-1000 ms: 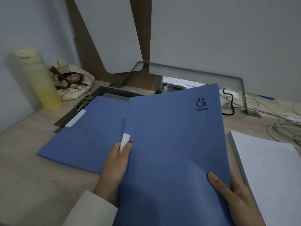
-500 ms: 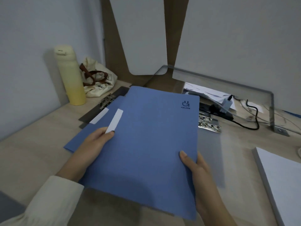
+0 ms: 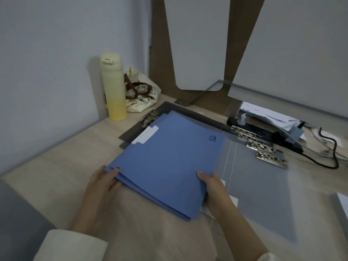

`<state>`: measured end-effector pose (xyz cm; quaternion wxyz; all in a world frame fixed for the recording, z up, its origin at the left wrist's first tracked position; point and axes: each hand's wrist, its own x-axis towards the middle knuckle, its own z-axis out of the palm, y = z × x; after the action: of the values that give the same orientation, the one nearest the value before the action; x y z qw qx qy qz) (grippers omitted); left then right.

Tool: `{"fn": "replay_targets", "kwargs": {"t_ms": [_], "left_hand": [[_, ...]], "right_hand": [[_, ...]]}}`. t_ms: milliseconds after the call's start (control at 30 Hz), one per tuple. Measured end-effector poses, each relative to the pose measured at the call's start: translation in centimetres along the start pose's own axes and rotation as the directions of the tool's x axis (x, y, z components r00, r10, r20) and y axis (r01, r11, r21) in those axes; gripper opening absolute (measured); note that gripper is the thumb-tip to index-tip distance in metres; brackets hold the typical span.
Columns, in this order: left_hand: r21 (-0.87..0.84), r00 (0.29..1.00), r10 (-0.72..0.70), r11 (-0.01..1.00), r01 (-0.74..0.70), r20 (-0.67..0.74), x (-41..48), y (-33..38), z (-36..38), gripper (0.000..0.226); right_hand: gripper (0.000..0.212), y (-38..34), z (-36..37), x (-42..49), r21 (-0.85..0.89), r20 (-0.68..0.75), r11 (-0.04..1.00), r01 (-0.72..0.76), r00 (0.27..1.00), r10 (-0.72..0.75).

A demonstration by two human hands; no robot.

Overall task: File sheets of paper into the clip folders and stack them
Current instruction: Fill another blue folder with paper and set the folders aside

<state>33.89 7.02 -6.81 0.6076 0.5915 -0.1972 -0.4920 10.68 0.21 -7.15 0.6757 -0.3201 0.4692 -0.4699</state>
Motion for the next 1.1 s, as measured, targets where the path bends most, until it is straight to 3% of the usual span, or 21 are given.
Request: {"fn": "replay_targets", "kwargs": {"t_ms": [100,233,333,400,467,633,733,833,933,967,1000,1067,1100], "left_hand": [[-0.043,0.997,0.066,0.997,-0.068,-0.046,-0.4,-1.2,1.0,0.024],[0.021,0.981,0.163,0.987,-0.161,-0.102,-0.7,-1.4,1.3,0.032],[-0.055,0.987,0.16,0.986,-0.158,0.032,-0.8,-0.8,1.8,0.025],[-0.111,0.98,0.077,0.992,-0.057,0.182,-1.0,-0.5,2.6,0.021],[-0.044,0.967,-0.004,0.999,0.016,0.257,-0.9,-0.7,3.4,0.022],[0.009,0.975,-0.007,1.0,0.005,0.224,-1.0,-0.9,3.6,0.022],[-0.049,0.979,0.034,0.998,-0.025,0.202,-1.8,-0.9,2.2,0.017],[-0.11,0.985,0.071,0.992,-0.054,0.156,-2.8,-0.6,-0.7,0.021],[-0.18,0.989,0.125,0.977,-0.111,0.073,-3.9,-0.4,-4.4,0.026],[-0.18,0.989,0.143,0.975,-0.133,0.047,-4.1,-0.4,-5.5,0.028],[-0.18,0.987,0.16,0.972,-0.154,0.017,-4.5,-0.4,-6.5,0.029],[-0.193,0.984,0.175,0.965,-0.179,-0.039,-5.3,-0.5,-8.3,0.03],[-0.2,0.983,0.177,0.963,-0.184,-0.049,-5.7,-0.5,-9.0,0.032]], "right_hand": [[0.037,0.4,-0.2,0.4,-0.064,0.043,0.998,-0.013,0.999,0.016],[0.039,0.0,-0.3,0.5,-0.151,0.098,0.988,-0.022,0.995,0.037],[0.026,-0.7,-0.3,0.5,-0.166,0.132,0.985,-0.043,0.989,0.065],[0.021,-1.0,-0.2,0.5,-0.182,0.131,0.981,-0.07,0.987,0.095],[0.022,-1.3,0.0,0.4,-0.221,0.122,0.971,-0.087,0.986,0.116],[0.021,-1.4,0.3,-0.2,-0.298,0.024,0.949,-0.1,0.993,0.112],[0.009,-1.2,0.4,-0.8,-0.346,-0.091,0.938,-0.03,0.996,-0.002],[0.02,-1.1,0.0,-1.7,-0.412,-0.123,0.894,0.179,0.961,-0.249],[0.012,-0.7,0.4,-2.6,-0.679,0.025,0.677,0.282,0.932,-0.363],[0.023,-0.5,0.7,-3.0,-0.794,0.121,0.537,0.285,0.94,-0.32],[0.048,0.1,1.1,-3.3,-0.881,0.211,0.373,0.291,0.948,-0.239],[0.089,1.4,2.2,-3.6,-0.951,0.296,0.053,0.306,0.944,-0.145],[0.096,2.0,2.7,-3.7,-0.945,0.328,-0.076,0.319,0.932,-0.157]]}}
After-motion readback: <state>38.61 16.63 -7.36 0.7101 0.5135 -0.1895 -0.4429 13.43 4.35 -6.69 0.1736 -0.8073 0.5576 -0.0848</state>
